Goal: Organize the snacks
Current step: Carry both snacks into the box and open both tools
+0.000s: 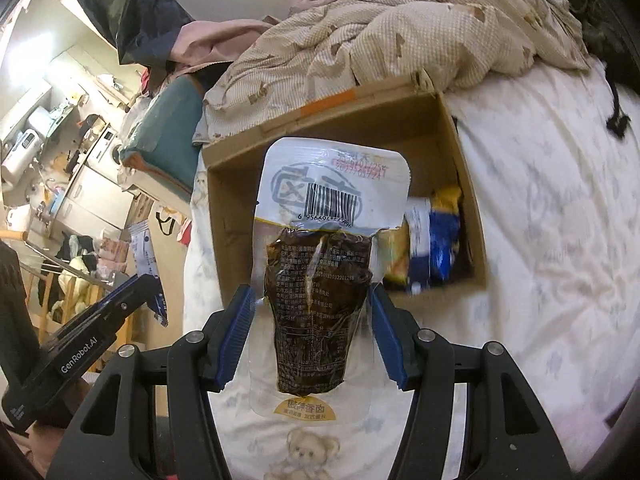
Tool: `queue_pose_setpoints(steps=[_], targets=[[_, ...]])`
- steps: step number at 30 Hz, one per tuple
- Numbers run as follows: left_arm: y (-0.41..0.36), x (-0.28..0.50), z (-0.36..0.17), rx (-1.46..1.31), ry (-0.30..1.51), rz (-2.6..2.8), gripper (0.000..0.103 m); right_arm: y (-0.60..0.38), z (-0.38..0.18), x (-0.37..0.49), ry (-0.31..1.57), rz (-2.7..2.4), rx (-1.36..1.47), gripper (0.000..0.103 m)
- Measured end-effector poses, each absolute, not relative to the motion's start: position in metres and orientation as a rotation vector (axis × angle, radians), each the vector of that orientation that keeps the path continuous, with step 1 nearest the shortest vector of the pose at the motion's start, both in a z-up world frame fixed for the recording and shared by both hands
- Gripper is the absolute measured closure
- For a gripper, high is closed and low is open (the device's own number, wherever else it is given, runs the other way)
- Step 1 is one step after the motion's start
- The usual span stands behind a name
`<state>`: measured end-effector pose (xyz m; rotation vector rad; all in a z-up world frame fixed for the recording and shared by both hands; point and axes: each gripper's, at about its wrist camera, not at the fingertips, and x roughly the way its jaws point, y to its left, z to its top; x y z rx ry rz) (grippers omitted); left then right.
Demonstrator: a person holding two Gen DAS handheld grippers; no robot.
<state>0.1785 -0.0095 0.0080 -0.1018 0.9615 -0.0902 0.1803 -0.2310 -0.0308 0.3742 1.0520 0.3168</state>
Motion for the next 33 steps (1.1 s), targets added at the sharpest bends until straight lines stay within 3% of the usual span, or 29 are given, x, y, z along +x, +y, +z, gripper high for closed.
queue_pose_setpoints(steps=[7,13,33], targets=[[-0.015,0.214,-0.022,-0.137,0.966,-0.134,0.092,-0.219,-0.064,0.216,1.05,0.347,0.351,0.043],[-0.006,0.227,-0.035,-0.181,0.902,-0.141,0.092,-0.221,-0.067,0.228,1.004,0.312,0.351,0.043],[-0.018,0.229,-0.054,-0.119,0.939,-0.153,0.092,-0.223,-0.082,0.235,0.972,0.211,0.307,0.04]])
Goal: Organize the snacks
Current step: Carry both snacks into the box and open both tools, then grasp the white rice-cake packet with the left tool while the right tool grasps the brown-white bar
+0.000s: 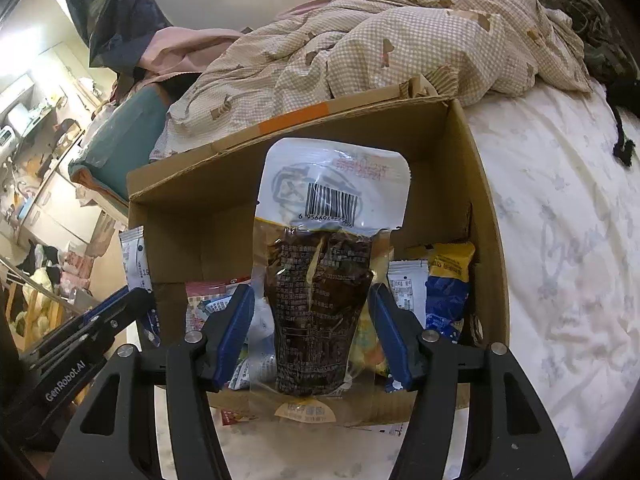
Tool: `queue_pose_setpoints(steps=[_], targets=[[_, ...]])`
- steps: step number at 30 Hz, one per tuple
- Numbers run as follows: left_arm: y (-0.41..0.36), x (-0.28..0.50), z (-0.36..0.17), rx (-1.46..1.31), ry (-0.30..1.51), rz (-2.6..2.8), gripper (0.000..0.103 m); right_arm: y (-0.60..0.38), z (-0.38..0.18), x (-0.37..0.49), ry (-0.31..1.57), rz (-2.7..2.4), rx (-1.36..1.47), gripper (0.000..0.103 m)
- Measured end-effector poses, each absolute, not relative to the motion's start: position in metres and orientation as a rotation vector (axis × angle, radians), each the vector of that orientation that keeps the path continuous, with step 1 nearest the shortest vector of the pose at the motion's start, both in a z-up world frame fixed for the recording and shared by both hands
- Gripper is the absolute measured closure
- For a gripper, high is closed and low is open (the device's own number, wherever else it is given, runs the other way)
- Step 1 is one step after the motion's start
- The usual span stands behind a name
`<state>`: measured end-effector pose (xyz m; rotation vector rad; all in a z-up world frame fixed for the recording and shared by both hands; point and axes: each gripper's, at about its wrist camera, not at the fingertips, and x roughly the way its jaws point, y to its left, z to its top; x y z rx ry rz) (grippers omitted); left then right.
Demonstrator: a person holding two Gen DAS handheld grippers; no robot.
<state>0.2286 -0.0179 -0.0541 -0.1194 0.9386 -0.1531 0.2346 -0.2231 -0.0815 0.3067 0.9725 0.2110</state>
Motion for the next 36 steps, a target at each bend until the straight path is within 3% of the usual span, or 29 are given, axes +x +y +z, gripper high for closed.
queue_pose_setpoints(steps=[4,5,6,7,8,10,25,36], targets=[[-0.018,0.229,-0.053,-0.121,0.94,-0.152,0.091,-0.226,-0.079,0.235,0.937,0.204,0.334,0.036],[-0.018,0.228,-0.054,-0.124,0.945,-0.15,0.083,-0.226,-0.078,0.235,0.93,0.202,0.343,0.033],[-0.018,0.229,-0.054,-0.131,0.958,-0.144,0.075,-0.227,-0.077,0.235,0.928,0.202,0.348,0.016],[-0.017,0.229,-0.055,-0.139,0.971,-0.144,0.054,-0.226,-0.075,0.236,0.931,0.195,0.343,0.0],[-0.016,0.228,-0.055,-0.153,0.987,-0.148,0.036,-0.227,-0.072,0.234,0.914,0.191,0.34,0.0],[-0.014,0.224,-0.053,-0.171,0.977,-0.157,0.028,-0.226,-0.069,0.233,0.904,0.191,0.313,0.0],[0.007,0.216,-0.041,-0.183,0.935,-0.077,0.028,-0.257,-0.049,0.222,0.862,0.168,0.384,0.0],[0.037,0.179,-0.028,-0.205,0.914,0.02,0.028,-0.32,-0.058,0.183,0.947,0.106,0.657,0.0]])
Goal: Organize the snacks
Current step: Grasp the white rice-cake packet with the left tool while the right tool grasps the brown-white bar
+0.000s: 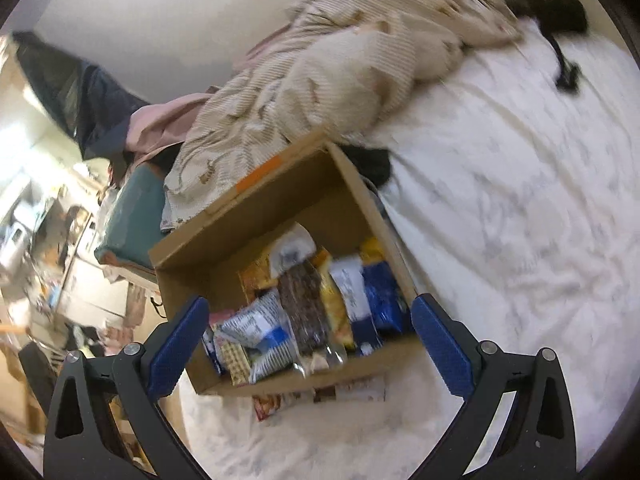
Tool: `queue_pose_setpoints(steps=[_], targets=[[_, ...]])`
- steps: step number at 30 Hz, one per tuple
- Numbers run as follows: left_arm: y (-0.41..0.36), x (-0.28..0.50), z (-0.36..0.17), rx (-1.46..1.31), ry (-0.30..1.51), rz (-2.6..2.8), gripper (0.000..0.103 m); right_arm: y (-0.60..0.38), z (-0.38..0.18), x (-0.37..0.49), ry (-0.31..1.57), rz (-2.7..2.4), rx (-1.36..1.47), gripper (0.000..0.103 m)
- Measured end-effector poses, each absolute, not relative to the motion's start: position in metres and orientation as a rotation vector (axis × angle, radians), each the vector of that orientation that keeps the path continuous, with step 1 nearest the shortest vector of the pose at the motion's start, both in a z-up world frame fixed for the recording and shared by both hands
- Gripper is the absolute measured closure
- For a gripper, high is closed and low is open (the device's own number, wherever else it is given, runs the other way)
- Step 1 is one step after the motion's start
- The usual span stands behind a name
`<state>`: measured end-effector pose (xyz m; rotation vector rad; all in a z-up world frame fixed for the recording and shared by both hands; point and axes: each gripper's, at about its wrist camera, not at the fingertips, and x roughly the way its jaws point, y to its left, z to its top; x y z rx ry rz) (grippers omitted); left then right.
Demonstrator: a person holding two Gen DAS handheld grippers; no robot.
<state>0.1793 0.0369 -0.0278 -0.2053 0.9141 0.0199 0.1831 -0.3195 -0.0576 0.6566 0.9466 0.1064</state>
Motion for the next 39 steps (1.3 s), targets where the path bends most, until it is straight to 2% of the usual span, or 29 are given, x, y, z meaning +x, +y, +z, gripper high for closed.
queue_pose_setpoints(steps=[9,15,22,25,28,31,37,39], targets=[[0.038,0.155,-0.078,-0.239,1.113,0.034,0.028,-0.308,-0.097,0.151,1.103,0.074,0.656,0.0],[-0.009,0.158,-0.124,0.003,1.249,-0.08,0.028,-0.282,-0.122,0.16,1.232,0.107,0.516,0.0],[-0.074,0.166,-0.159,0.348,1.258,-0.284,0.029,-0.282,-0.132,0.168,1.26,0.096,0.526,0.0],[-0.085,0.179,-0.168,0.347,1.278,-0.326,0.037,-0.288,-0.132,0.168,1.258,0.088,0.527,0.0],[-0.089,0.195,-0.179,0.313,1.293,-0.347,0.038,-0.295,-0.132,0.167,1.261,0.08,0.535,0.0],[-0.096,0.202,-0.188,0.358,1.29,-0.378,0.055,-0.303,-0.132,0.164,1.259,0.067,0.542,0.0],[-0.094,0.202,-0.189,0.364,1.307,-0.445,0.071,-0.305,-0.134,0.164,1.263,0.063,0.569,0.0],[-0.099,0.191,-0.188,0.367,1.319,-0.466,0.072,-0.303,-0.133,0.165,1.266,0.069,0.568,0.0]])
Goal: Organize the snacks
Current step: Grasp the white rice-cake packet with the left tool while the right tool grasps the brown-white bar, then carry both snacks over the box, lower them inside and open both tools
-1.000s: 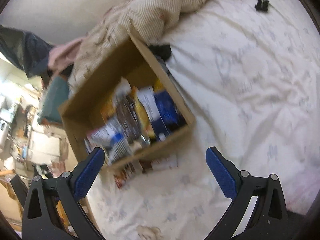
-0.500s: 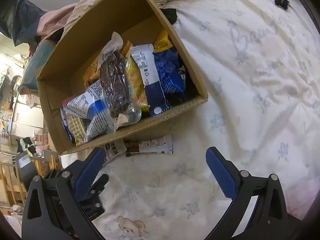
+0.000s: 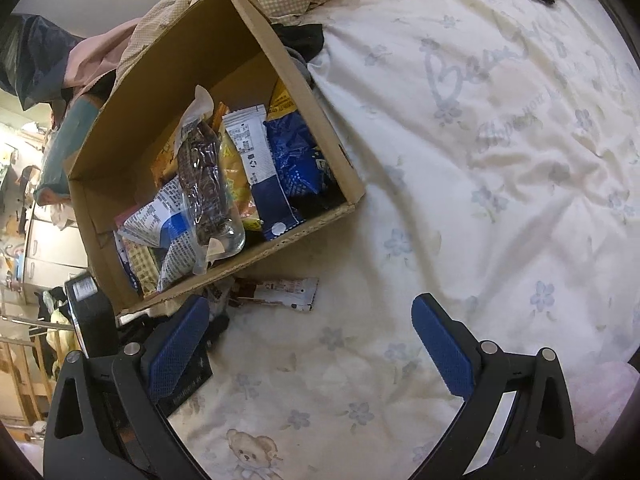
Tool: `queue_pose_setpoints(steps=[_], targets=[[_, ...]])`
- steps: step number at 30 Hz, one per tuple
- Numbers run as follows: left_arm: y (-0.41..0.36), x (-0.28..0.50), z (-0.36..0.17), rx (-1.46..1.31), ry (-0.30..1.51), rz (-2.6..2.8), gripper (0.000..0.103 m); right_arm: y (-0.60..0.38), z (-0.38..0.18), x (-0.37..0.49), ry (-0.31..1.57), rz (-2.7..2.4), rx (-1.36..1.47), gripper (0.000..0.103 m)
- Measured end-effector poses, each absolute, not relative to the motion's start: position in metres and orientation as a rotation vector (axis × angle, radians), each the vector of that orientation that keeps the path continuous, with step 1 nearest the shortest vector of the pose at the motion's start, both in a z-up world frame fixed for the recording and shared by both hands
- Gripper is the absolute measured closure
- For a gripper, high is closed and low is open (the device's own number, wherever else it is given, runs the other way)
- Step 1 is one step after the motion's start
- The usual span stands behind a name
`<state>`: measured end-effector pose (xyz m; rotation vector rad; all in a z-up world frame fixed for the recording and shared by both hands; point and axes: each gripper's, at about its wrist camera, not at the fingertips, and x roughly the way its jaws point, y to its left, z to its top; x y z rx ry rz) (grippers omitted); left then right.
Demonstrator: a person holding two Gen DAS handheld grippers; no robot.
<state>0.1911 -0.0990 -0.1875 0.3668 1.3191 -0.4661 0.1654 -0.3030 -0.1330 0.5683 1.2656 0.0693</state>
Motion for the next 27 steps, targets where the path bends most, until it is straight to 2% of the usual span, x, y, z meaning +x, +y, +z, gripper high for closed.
queue_pose_setpoints(steps=[6,11,13,18,23,27], targets=[[-0.081,0.166,-0.189,0.22,1.456,-0.388,0.073,-0.291,-0.133,0.165,1.289,0.094,0.552,0.0],[-0.052,0.146,-0.168,0.034,1.503,-0.243,0.073,-0.278,-0.141,0.166,1.318,0.108,0.524,0.0],[-0.039,0.137,-0.15,-0.044,1.478,-0.21,0.074,-0.267,-0.146,0.169,1.329,0.114,0.483,0.0],[-0.023,0.114,-0.102,-0.04,1.341,-0.161,0.074,-0.238,-0.16,0.18,1.344,0.114,0.35,0.0],[-0.004,0.106,-0.086,-0.074,1.261,-0.113,0.074,-0.215,-0.18,0.193,1.366,0.089,0.318,0.0],[0.002,0.118,-0.092,-0.131,1.272,-0.105,0.074,-0.187,-0.2,0.2,1.384,0.074,0.207,0.0]])
